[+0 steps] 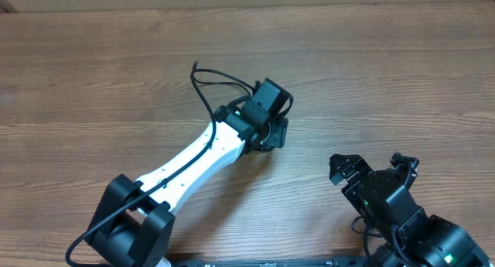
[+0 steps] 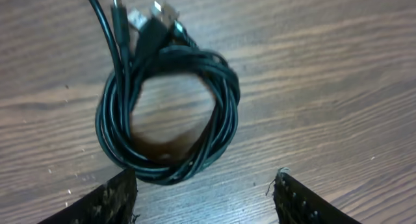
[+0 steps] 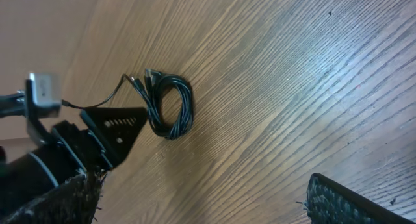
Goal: Untangle cables
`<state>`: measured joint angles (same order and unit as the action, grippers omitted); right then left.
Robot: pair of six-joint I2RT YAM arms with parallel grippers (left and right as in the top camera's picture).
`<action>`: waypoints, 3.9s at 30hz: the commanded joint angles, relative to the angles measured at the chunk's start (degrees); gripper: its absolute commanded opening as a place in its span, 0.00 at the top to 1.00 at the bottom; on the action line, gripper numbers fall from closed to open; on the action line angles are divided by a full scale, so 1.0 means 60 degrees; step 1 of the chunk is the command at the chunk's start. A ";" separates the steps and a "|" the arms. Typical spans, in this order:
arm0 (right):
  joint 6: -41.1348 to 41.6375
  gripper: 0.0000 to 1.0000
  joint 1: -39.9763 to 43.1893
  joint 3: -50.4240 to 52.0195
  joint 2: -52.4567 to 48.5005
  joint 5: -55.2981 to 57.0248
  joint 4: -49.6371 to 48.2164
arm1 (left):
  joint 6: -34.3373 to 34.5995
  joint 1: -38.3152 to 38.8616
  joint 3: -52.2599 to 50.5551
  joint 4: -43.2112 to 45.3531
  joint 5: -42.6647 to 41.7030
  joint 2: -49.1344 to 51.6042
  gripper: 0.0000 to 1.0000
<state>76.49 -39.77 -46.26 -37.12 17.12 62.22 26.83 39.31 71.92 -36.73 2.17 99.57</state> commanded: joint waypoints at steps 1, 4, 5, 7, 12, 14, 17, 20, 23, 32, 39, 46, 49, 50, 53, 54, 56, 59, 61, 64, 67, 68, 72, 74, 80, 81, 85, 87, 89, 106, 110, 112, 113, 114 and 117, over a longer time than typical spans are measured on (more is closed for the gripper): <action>0.0036 0.00 0.0044 0.0040 0.0058 0.0135 -0.0033 | -0.0291 0.0007 -0.0310 -0.0004 0.0466 0.0142 0.32; 0.0033 0.00 0.0044 0.0040 0.0047 0.0138 -0.0033 | 0.0346 -0.0044 -0.0404 -0.0233 0.0561 0.0142 0.31; 0.0004 0.00 0.0044 0.0040 0.0011 0.0138 -0.0025 | 0.1228 -0.0058 -0.0404 -0.0397 0.0561 0.0142 0.25; 0.0004 0.00 0.0044 0.0040 -0.0066 0.0138 0.0007 | 0.2368 -0.0058 -0.0404 -0.0503 0.0557 0.0142 0.14; 0.0004 0.00 0.0044 0.0040 -0.0601 -0.0113 0.0076 | 0.4597 -0.0215 -0.0404 -0.0601 0.0987 0.0142 0.01; 0.0000 0.00 0.0044 0.0040 -0.0780 -0.0353 0.0138 | 0.4564 -0.0481 -0.0404 -0.0958 0.1457 0.0142 0.00; 0.0004 0.00 0.0044 0.0040 -0.1093 -0.0590 0.0226 | 0.4444 -0.1162 -0.0404 -0.1355 0.1621 0.0142 0.07; 0.0004 0.00 0.0044 0.0040 -0.1377 -0.0579 0.0193 | 0.3821 -0.1683 -0.0408 -0.1126 0.1027 0.0142 0.13; 0.0000 0.00 0.0044 0.0040 -0.1683 -0.0583 -0.0004 | 0.2947 -0.1876 -0.0408 -0.0623 0.0036 0.0146 0.13; -0.4430 0.00 0.0044 0.0040 -0.3559 -0.0805 -0.2240 | 0.1173 -0.1923 -0.0401 -0.0535 0.0295 0.0142 0.06; -0.7941 0.00 0.0051 0.0040 -0.5909 -0.0907 -0.4874 | 0.1537 -0.4430 -0.0397 -0.1657 -0.0940 0.0117 0.00; -0.9522 0.09 0.0951 0.0040 -0.8360 -0.0969 -0.7512 | 0.1053 -0.5595 -0.0397 -0.2448 -0.1362 0.0120 0.00; -1.0225 0.15 0.1432 0.0040 -0.9114 -0.1727 -0.8542 | 0.1056 -0.5508 -0.0397 -0.2452 -0.1366 0.0120 0.00; -1.0582 0.16 0.1570 0.0040 -0.9369 -0.2269 -0.9016 | 0.1056 -0.5461 -0.0397 -0.2448 -0.1366 0.0120 0.01; -1.1282 0.21 0.1665 0.0040 -0.9938 -0.2911 -0.9901 | 0.1060 -0.5373 -0.0397 -0.2448 -0.1366 0.0120 0.01; -1.1311 0.21 0.1665 0.0040 -1.0054 -0.2911 -1.0021 | 0.1056 -0.5351 -0.0397 -0.2444 -0.1362 0.0120 0.00; -1.1347 0.21 0.1610 0.0040 -1.0593 -0.2881 -1.0273 | 0.1060 -0.5289 -0.0397 -0.2437 -0.1362 0.0120 0.00; -1.1347 0.28 0.1603 0.0040 -1.1326 -0.2878 -1.0408 | 0.1060 -0.5268 -0.0397 -0.2448 -0.1362 0.0120 0.00; -1.1340 0.54 0.1603 0.0040 -1.1508 -0.2881 -1.0440 | 0.1060 -0.5268 -0.0397 -0.2459 -0.1362 0.0120 0.00; -1.1045 0.96 0.1606 -0.0117 -1.1449 -0.3224 -1.0477 | 0.1056 -0.5268 -0.0397 -0.2565 -0.1362 0.0120 0.00; -1.0714 0.96 0.1716 -0.0565 -1.1260 -0.4670 -1.0429 | 0.1056 -0.5268 -0.0397 -0.2652 -0.1366 0.0120 0.00; -1.0615 0.96 0.1778 -0.0790 -1.1118 -0.5180 -1.0244 | 0.1060 -0.5268 -0.0397 -0.2783 -0.1362 0.0120 0.03; -0.6907 0.96 0.2473 -0.2455 -0.9770 -0.5803 -0.6747 | 0.0215 -0.5268 -0.0397 -0.3053 -0.1260 0.0062 0.05; -0.6539 0.96 0.2918 -0.3020 -0.9085 -0.6655 -0.5311 | -0.0273 -0.5271 -0.0397 -0.3126 -0.1297 -0.0361 0.05; -0.5552 0.96 0.3603 -0.3078 -0.8036 -0.8160 -0.4696 | -0.0259 -0.5268 -0.0397 -0.3177 -0.1829 -0.1993 0.02; -0.5355 0.96 0.3654 -0.3078 -0.7956 -0.8375 -0.4696 | -0.0255 -0.5268 -0.0397 -0.3202 -0.1945 -0.2299 0.02; -0.4233 0.96 0.3694 -0.3075 -0.7887 -0.9092 -0.4696 | 0.0062 -0.5268 -0.0397 -0.3220 -0.2954 -0.3676 0.01; -0.4215 0.96 0.3657 -0.3060 -0.7887 -0.9074 -0.4692 | 0.0827 -0.5268 -0.0397 -0.3242 -0.3340 -0.4142 0.00; -0.4229 0.96 0.3628 -0.3049 -0.7887 -0.9056 -0.4692 | 0.1479 -0.5268 -0.0397 -0.3260 -0.3880 -0.4393 0.00; -0.5100 0.96 0.3628 -0.3049 -0.7887 -0.7391 -0.4313 | 0.3377 -0.5155 -0.0401 -0.1355 -0.9107 -0.3967 0.44; -0.5523 0.96 0.3621 -0.3049 -0.7887 -0.7388 -0.4320 | 0.3927 -0.4758 -0.0401 -0.0936 -0.8874 -0.3945 0.46; -0.5523 0.96 0.3617 -0.3049 -0.7887 -0.7362 -0.4320 | 0.3887 -0.4426 -0.0401 -0.0714 -0.8648 -0.3880 0.46; -0.5530 0.96 0.3610 -0.3049 -0.7887 -0.7359 -0.4328 | 0.3891 -0.4233 -0.0401 -0.0652 -0.8440 -0.3825 0.46; -0.5555 0.96 0.3581 -0.3049 -0.7887 -0.7359 -0.4346 | 0.3894 -0.3876 -0.0401 -0.0612 -0.7916 -0.3690 0.49; -0.5555 0.96 0.3566 -0.3049 -0.7887 -0.7359 -0.4317 | 0.3898 -0.3464 -0.0401 -0.0612 -0.7060 -0.3432 0.50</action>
<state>44.27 -17.93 -63.96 -84.93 -26.92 36.80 49.45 15.90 69.45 -40.60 -46.61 76.71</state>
